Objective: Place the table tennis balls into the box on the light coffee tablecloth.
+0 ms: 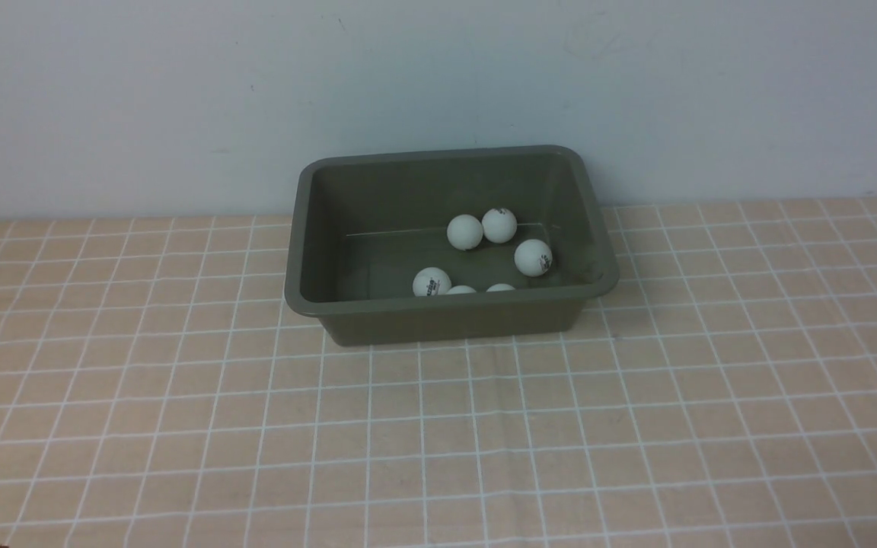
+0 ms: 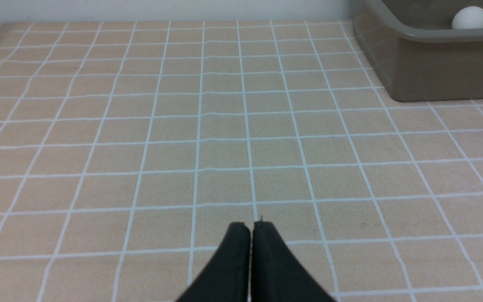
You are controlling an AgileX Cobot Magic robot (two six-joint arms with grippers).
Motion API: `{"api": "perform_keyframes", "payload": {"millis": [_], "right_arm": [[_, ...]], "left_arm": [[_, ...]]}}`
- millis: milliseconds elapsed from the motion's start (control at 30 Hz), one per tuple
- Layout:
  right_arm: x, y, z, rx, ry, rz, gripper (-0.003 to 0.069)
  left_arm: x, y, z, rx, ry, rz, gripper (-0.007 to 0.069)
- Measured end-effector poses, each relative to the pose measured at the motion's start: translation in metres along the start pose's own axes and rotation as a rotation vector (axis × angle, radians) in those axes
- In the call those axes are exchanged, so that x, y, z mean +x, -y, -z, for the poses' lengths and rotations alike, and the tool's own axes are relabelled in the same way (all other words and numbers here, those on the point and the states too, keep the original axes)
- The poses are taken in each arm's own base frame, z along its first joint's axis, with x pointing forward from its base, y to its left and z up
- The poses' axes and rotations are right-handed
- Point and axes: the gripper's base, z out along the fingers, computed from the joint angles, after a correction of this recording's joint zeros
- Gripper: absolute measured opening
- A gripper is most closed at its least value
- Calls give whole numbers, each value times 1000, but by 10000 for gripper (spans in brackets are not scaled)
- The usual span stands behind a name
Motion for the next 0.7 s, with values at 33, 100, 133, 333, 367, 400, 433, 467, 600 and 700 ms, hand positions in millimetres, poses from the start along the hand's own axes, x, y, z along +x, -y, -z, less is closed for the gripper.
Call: {"api": "perform_keyframes", "payload": {"millis": [33, 100, 133, 333, 367, 400, 433, 467, 600, 700], "right_arm": [[0, 0, 0, 0, 0, 0, -11], [0, 0, 0, 0, -1, -1, -11], [0, 0, 0, 0, -1, -1, -11], [0, -5, 0, -89, 0, 19, -11], [0, -6, 0, -103, 1, 23, -11], [0, -6, 1, -113, 1, 25, -11], [0, -6, 1, -116, 1, 26, -11], [0, -6, 1, -116, 1, 26, -11], [0, -6, 1, -116, 1, 26, -11], [0, -6, 1, -116, 1, 26, -11]], "left_arm": [[0, 0, 0, 0, 0, 0, -45], [0, 0, 0, 0, 0, 0, -45], [0, 0, 0, 0, 0, 0, -45], [0, 0, 0, 0, 0, 0, -45], [0, 0, 0, 0, 0, 0, -45], [0, 0, 0, 0, 0, 0, -45], [0, 0, 0, 0, 0, 0, -45], [0, 0, 0, 0, 0, 0, -45], [0, 0, 0, 0, 0, 0, -45], [0, 0, 0, 0, 0, 0, -45]]}}
